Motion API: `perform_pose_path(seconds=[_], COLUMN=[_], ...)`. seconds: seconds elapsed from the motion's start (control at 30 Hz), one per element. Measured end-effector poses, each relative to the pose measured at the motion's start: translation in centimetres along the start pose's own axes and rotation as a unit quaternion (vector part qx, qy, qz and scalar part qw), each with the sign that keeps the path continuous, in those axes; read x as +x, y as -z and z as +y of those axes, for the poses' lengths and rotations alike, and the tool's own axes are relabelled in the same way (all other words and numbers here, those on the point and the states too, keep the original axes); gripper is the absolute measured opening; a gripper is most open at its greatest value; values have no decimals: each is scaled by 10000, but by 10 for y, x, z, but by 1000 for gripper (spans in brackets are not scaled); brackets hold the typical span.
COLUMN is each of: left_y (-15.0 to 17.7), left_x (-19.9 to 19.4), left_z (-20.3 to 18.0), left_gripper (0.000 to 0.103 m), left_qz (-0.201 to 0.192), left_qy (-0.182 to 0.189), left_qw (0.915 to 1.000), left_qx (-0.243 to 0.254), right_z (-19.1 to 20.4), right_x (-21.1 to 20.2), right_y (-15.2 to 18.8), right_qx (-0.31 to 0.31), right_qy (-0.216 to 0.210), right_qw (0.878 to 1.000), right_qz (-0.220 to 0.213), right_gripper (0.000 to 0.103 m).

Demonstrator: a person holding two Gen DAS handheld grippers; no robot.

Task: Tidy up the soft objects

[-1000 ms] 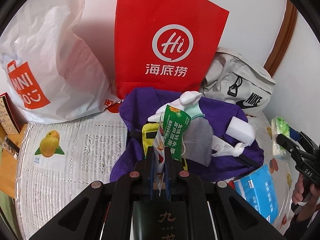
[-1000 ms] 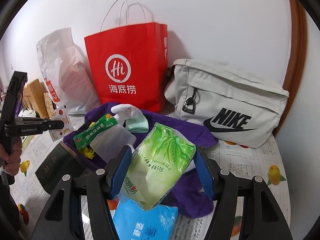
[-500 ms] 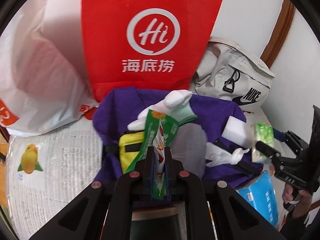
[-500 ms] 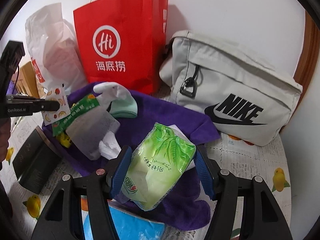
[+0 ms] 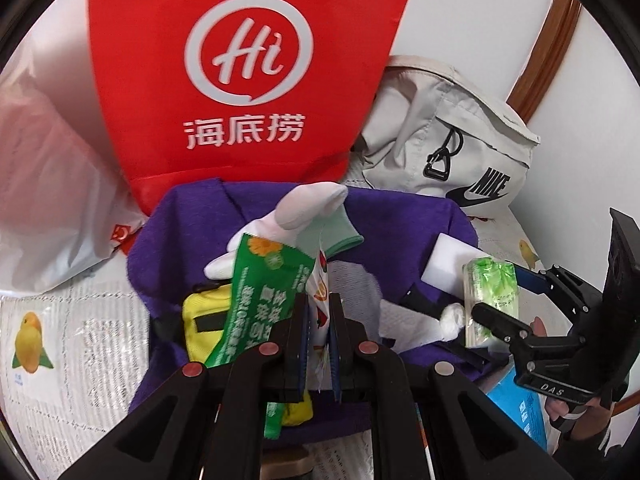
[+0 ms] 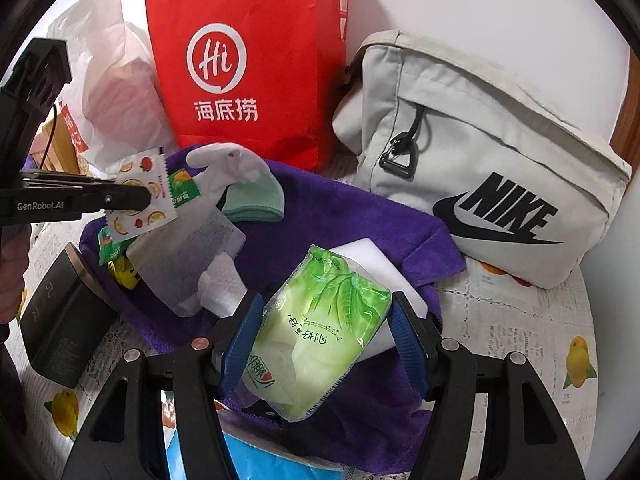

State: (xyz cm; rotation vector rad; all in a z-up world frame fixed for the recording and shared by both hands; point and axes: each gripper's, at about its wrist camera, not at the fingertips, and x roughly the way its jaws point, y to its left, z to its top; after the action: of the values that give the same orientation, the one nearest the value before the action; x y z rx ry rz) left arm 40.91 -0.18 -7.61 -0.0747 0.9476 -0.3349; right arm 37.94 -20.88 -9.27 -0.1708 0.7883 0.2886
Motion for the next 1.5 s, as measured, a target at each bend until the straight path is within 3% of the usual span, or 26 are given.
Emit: perform_pose_path(seconds=[0.27, 0.4, 0.47, 0.5, 0.53, 0.6, 0.8, 0.97, 1.17, 1.37, 1.5], left_y=[-2, -4, -6, -7, -7, -8, -7, 4, 26, 59, 83], left_x=[15, 16, 15, 13, 11, 7, -9, -40, -89, -140, -171], left_z=[0, 3, 5, 6, 6, 6, 4, -3, -23, -40, -53], left_gripper=[12, 29, 41, 54, 61, 62, 66, 69, 85, 97, 100], left_qz=[171, 149, 130, 109, 49, -3, 26, -115, -280, -469, -572], left_qy=[20, 8, -10, -31, -42, -69, -319, -590, -929, -1154, -1199], left_qw=[9998, 9999, 9998, 9998, 9999, 9999, 9994, 9982, 9953, 9922, 9910], left_qx=[-22, -79, -120, -135, -132, -103, -108, -60, -5, -85, -148], right_z=[5, 6, 6, 5, 5, 5, 8, 11, 24, 46, 62], right_x=[10, 11, 9, 8, 6, 3, -17, -49, -100, -155, -187], right_y=[-2, -3, -5, -6, -6, -8, -10, -6, 8, 33, 51], right_qx=[-26, -40, -55, -53, -53, -50, 16, 133, 322, 411, 424], right_qy=[-190, -185, -133, -104, -98, -98, -37, 13, 34, 35, 91], right_qw=[9997, 9998, 9999, 9999, 9999, 9999, 9999, 9994, 9983, 9965, 9954], right_qz=[118, 113, 60, 16, -8, -52, -152, -309, -484, -727, -850], right_gripper=[65, 68, 73, 78, 80, 85, 85, 85, 86, 96, 97])
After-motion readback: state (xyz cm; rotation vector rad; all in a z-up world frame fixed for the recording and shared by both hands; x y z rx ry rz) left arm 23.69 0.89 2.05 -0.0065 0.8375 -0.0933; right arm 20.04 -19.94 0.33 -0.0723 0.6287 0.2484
